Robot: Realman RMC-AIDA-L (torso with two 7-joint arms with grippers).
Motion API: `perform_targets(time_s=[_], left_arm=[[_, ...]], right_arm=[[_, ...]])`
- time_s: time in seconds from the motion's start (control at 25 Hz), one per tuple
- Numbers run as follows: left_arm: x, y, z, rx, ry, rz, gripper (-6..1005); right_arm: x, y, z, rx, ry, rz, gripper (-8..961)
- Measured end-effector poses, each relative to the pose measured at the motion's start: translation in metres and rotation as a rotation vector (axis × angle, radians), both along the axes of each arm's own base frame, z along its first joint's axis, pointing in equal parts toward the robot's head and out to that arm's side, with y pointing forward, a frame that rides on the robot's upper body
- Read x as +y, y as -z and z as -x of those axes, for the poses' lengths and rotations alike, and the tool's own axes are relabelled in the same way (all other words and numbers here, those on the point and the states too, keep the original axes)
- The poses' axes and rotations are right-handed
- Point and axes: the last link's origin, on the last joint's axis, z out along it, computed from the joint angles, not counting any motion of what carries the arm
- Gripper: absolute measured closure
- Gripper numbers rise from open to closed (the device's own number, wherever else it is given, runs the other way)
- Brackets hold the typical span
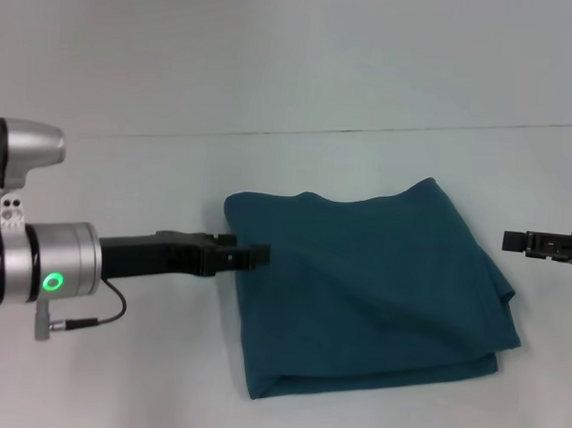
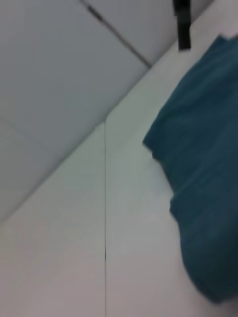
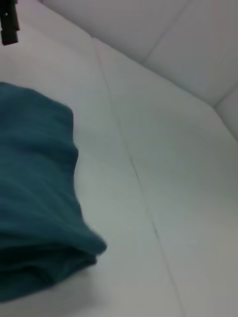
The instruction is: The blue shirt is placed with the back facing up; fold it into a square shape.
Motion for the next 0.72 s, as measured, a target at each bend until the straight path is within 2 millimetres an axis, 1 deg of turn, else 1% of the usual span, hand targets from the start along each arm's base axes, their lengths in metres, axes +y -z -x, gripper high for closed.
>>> perform_targets(time_s=[0.16, 0.36, 0.4, 0.44, 0.6, 0.72], left_arm=[[-0.015, -0.006, 0.001, -0.068, 0.048, 0.007, 303], [-0.03, -0.022, 0.005, -0.168, 0.105, -0.04, 250], [-0.032, -0.024, 0.008, -0.177, 0.107, -0.054, 239], [-0.034, -0.027, 0.012, -0.186, 0.108, -0.072, 210], [-0.042, -0.033, 0.025, -0.179, 0.115, -0.122, 94], [-0.049, -0.035, 0.028, -0.165, 0.18, -0.141, 94]], right_arm=[[-0.004, -0.001, 0.006, 0.025, -0.092, -0.035, 207], [-0.016, -0.005, 0.012, 0.06, -0.229, -0.092, 197], [-0.021, -0.004, 0.014, 0.06, -0.278, -0.106, 171], [-0.021, -0.004, 0.014, 0.06, -0.278, -0.106, 144], [-0.029, 0.004, 0.019, 0.031, -0.414, -0.107, 38], [-0.032, 0.012, 0.024, 0.001, -0.504, -0.118, 26]])
